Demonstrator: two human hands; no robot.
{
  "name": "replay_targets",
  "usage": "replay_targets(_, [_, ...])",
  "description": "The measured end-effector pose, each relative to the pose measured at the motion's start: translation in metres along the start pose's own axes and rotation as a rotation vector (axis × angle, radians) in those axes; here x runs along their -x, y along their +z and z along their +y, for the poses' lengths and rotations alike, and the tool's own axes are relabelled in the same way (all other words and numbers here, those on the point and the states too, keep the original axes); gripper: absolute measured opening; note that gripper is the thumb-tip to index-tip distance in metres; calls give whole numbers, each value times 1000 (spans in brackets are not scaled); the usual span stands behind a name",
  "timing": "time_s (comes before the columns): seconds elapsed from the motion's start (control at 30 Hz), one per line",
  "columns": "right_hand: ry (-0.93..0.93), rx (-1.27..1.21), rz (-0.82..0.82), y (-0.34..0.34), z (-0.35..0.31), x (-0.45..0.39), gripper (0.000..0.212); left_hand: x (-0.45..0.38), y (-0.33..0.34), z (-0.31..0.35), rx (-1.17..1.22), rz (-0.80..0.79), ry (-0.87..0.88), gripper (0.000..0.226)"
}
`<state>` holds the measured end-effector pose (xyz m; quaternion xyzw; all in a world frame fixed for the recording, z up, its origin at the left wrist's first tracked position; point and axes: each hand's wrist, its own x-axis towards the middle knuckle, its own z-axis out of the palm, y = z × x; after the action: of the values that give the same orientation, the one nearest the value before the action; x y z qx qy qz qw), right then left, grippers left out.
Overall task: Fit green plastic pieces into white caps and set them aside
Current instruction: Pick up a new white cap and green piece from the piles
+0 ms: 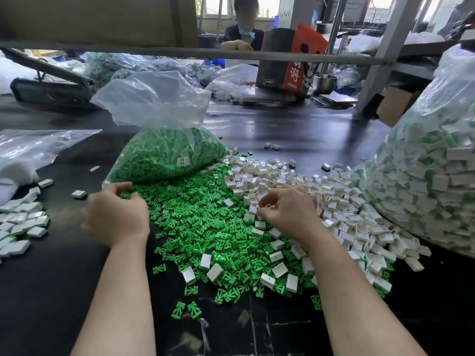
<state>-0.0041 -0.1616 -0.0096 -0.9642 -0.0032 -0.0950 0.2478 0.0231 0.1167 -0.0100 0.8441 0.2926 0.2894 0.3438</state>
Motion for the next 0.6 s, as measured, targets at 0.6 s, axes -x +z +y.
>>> replay_targets(0.6, [-136, 114, -23, 2, -8, 1, 15, 87, 21, 68, 445, -886, 358, 10])
